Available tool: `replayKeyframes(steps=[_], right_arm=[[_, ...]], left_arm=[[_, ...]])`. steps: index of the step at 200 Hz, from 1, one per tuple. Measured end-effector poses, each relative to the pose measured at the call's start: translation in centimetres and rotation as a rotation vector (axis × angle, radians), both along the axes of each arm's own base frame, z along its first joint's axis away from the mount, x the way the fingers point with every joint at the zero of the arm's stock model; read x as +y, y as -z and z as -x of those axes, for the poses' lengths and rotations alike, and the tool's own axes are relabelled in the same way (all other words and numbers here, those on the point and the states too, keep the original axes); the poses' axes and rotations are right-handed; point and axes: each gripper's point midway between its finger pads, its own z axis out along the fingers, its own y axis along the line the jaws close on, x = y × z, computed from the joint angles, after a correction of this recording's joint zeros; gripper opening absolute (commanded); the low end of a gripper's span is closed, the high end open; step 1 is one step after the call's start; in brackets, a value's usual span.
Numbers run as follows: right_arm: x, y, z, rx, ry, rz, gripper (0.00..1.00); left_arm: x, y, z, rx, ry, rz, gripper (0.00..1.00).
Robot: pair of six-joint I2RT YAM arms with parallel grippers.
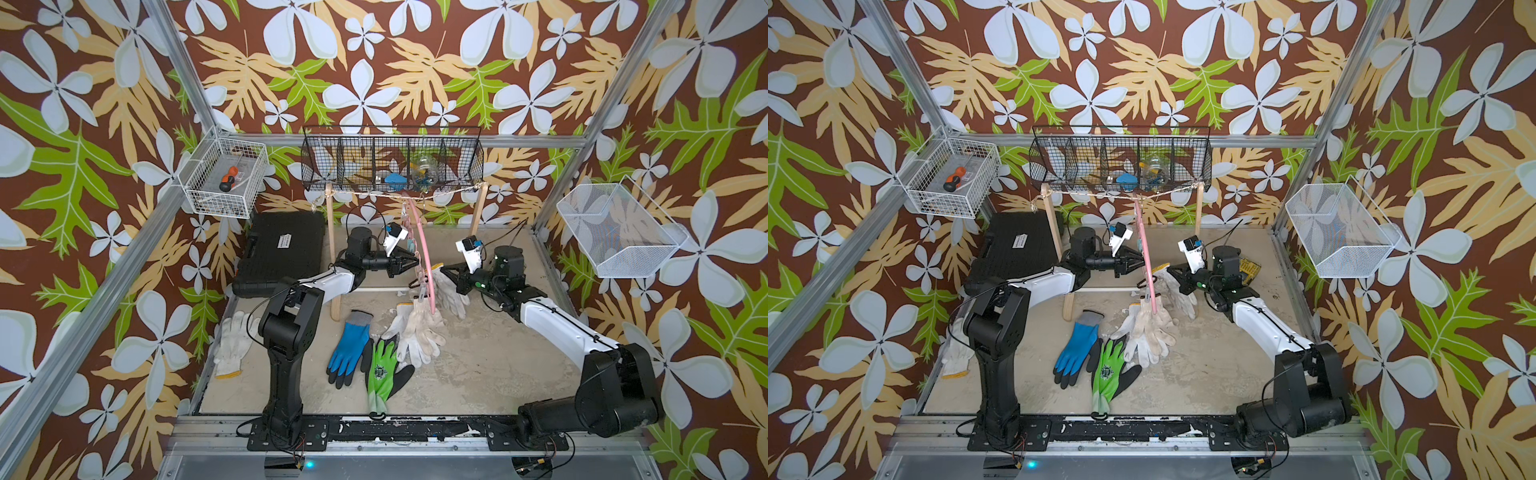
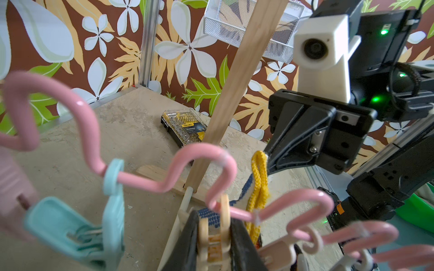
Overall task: Clip the gloves onto a hanger to dry
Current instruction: Open the clamp at the hanger, then clamp the glove onto the hanger.
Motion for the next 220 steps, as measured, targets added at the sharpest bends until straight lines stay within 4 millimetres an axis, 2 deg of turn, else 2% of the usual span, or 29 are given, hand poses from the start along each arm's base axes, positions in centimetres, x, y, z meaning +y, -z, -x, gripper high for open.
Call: replayKeyframes(steps=[58,104,175,205,220], right_arm=[[0.4,0.1,-1.4,-0.002,-0.03,0.045,0.0],[0.7,0.8,-1.5,-0.004,-0.063,0.063,0.0],[1.0,0.7,-1.4,-0.043,-0.108,0.085,0.0],[1.3,0.0,-2.2,-0.082,-0.113,0.092,0.0],[1.6,0.3,-2.6,-0.085,-0.125,0.1,0.0]], left_arm=[[0.0,-0.9,0.8,-0.021,0.064,0.035,0.13],[0.2,-1.0,1.1,-0.028,0.099,0.07,0.13],[0.7,-1.0,0.7,-0.065,0.097,0.076,0.13],[0.7,-0.7,0.3,-0.103,0.082,0.054,0.13],[0.7,-0.5,0.2,-0.114,0.076,0.044,0.13]])
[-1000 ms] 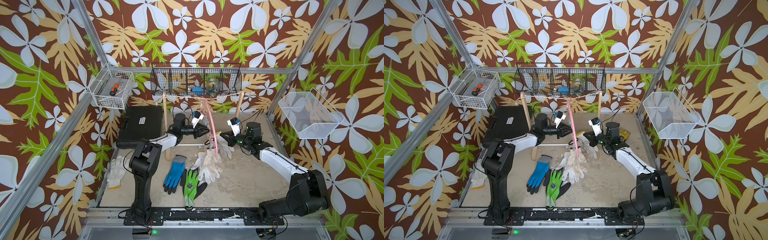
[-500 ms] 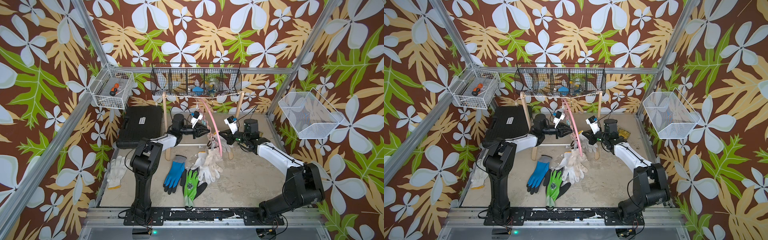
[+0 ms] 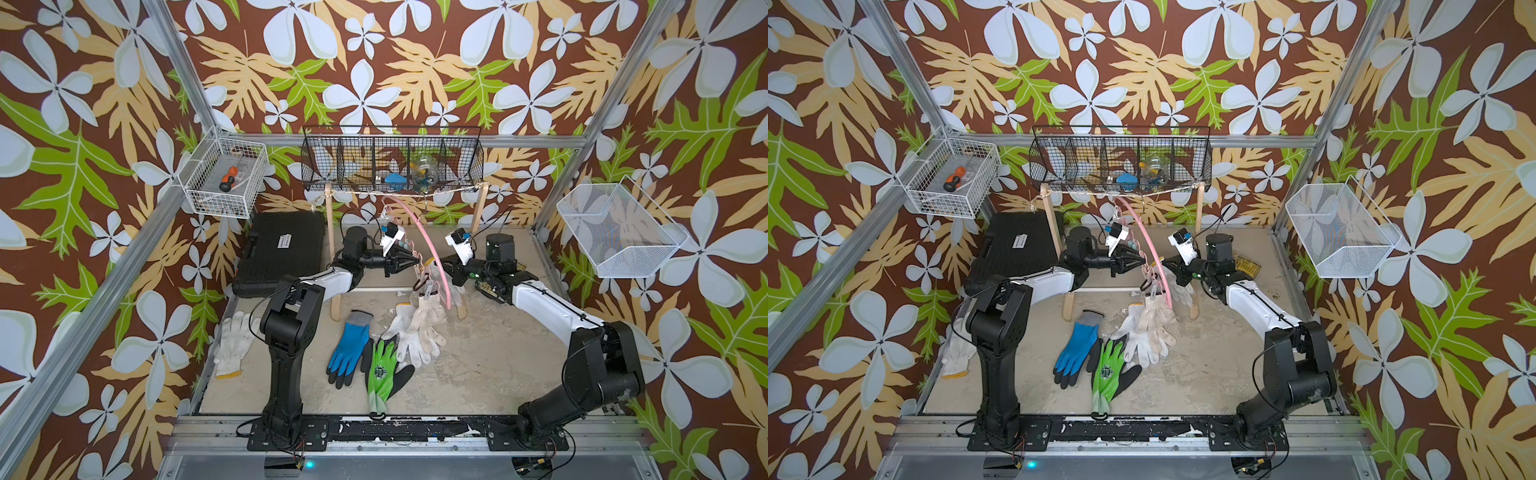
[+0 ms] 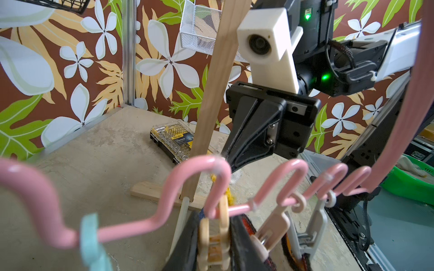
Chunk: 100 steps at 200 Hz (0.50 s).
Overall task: Clip the gloves onto a hanger to dry
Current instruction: Clamp the glove onto the hanger.
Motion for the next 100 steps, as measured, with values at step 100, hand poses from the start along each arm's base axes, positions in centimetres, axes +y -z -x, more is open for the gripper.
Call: replayKeyframes(steps=[100], right_arm=[[1.1,1.8,0.5,0.076,-0.096,0.008,0.0]], left_arm=[[-0.1,0.0,0.0,-0.054,0.013,0.002,0.11]])
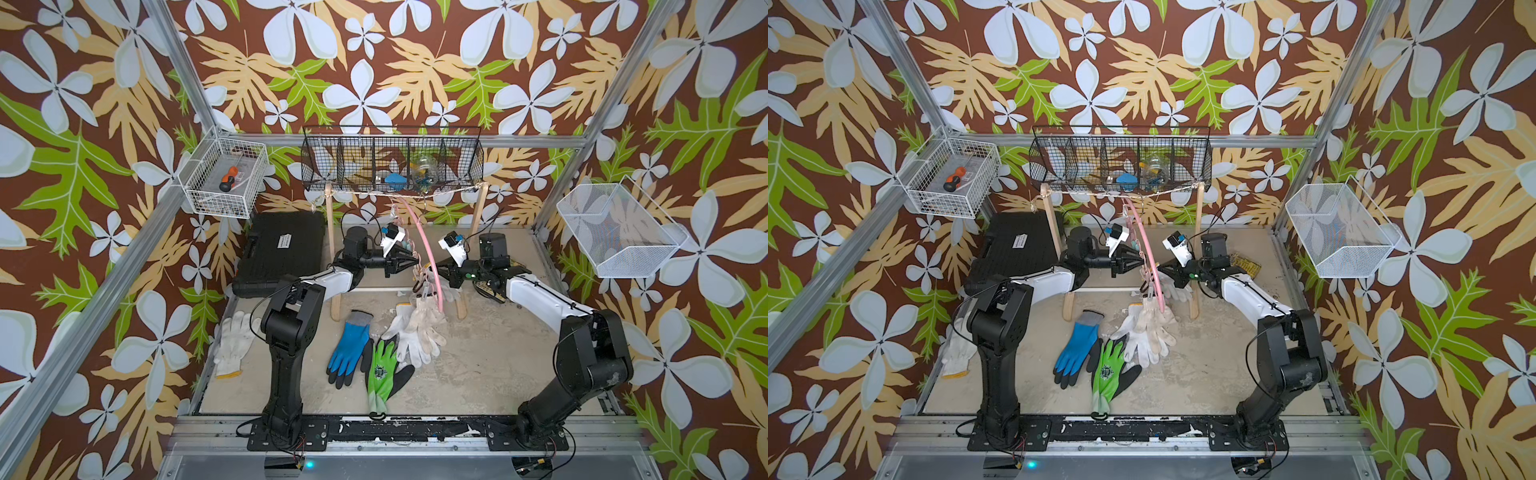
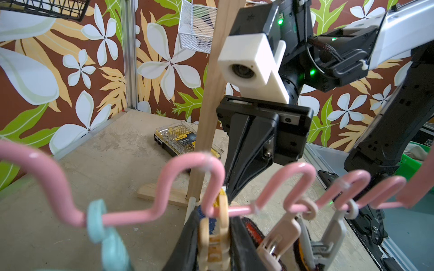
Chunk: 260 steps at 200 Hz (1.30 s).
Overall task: Clip the gloves onto a hanger to dry
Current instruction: Clamp the glove onto the hanger.
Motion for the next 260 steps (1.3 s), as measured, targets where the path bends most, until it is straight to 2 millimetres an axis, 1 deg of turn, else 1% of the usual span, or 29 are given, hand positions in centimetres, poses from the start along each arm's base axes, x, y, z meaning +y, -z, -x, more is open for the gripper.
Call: replayKeyframes(steps=[59,131,171,206,260], right_arm=[[1.3,0.0,0.4,-0.006,-0.017,0.002,0.0],[1.0,-0.4,-0.4,-0.014,0.036,0.005,0.0],[0.8,0.4,-0.9,-0.003,0.064,0.039,0.0],[1.5,0.2,-1.1,-0.01,0.059,0.049,0.0],[1.9,0.2,-0.6,-0.004,0.039,0.029,0.0]], left_arm=[[-0.1,-0.5,0.1,-0.013,0.013,0.02,0.1],[0.1,-0.9,0.3,0.01,0.025,0.04,0.08],[0.3,-1.3,0.2,0.023,0.024,0.063,0.08],[0.3,-1.3,0.2,0.034,0.027,0.069,0.08],[0.3,-1.0,0.1,0.044,0.026,0.067,0.08]])
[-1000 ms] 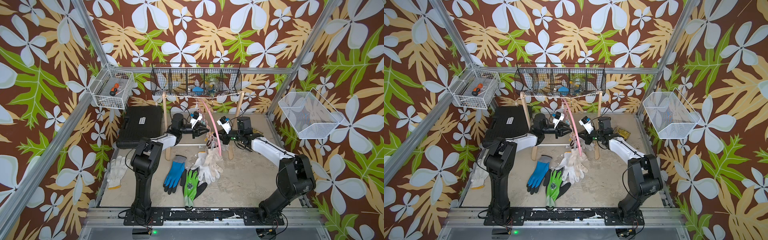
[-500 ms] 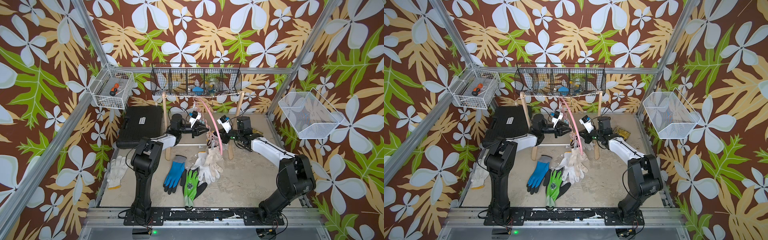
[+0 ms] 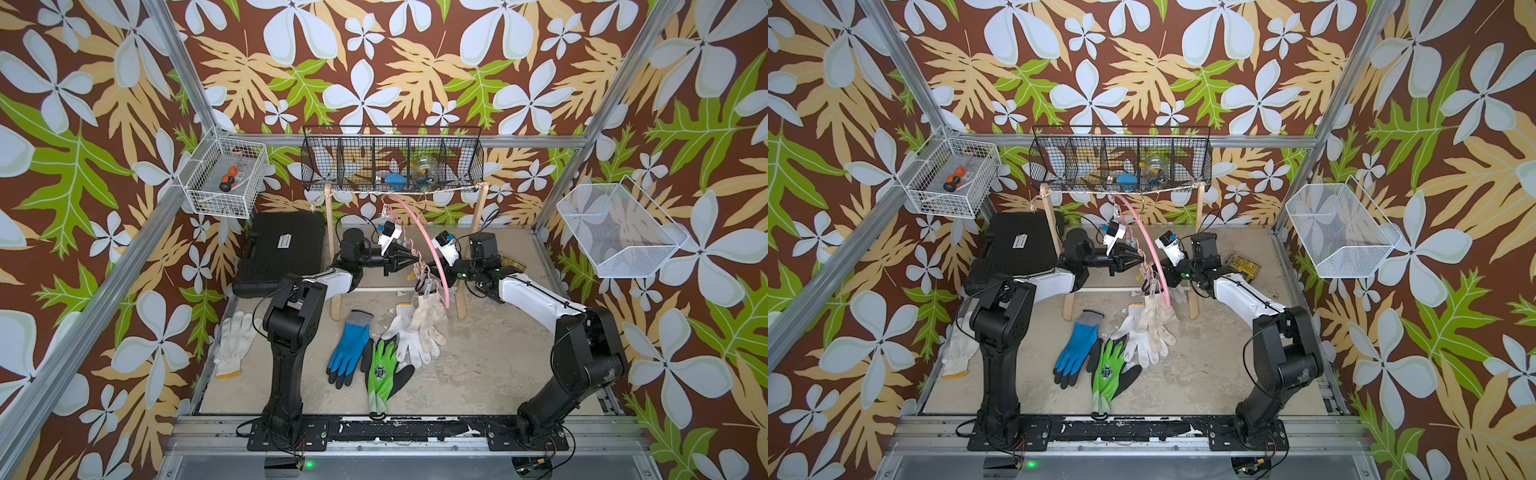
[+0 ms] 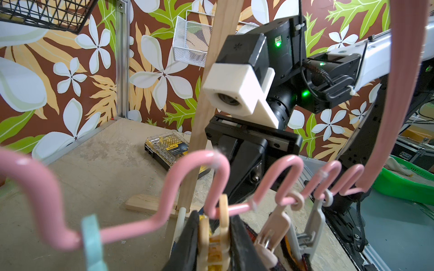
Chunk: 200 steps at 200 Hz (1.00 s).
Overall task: Clip the gloves onto a hanger to dry
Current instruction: Clamp the glove onto the hanger.
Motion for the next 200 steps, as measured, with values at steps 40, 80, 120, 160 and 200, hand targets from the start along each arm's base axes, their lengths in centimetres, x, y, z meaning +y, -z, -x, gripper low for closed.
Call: replayKeyframes(steps=[40,80,120,160,200], right_arm=[[0.2,-0.5,0.3,0.0,-0.01,-0.027,0.0],[0.3,-1.1,0.0,-0.008,-0.007,-0.041,0.0],[0.4,-1.2,0.3,-0.004,-0.021,-0.054,0.0],[0.4,-1.2,0.4,0.013,-0.025,-0.06,0.0],[0.7,-1.1,0.3,0.033,-0.042,-0.069,0.0]], left_arm=[[0.0,0.4,-0.1,0.007,0.0,-0.003,0.07],[0.0,0.5,-0.1,0.009,0.0,-0.003,0.07],[-0.1,0.8,-0.2,0.011,0.0,-0.006,0.07],[-0.1,0.9,-0.2,0.006,-0.003,-0.008,0.06],[0.0,1.0,-0.3,-0.003,-0.012,-0.017,0.06]])
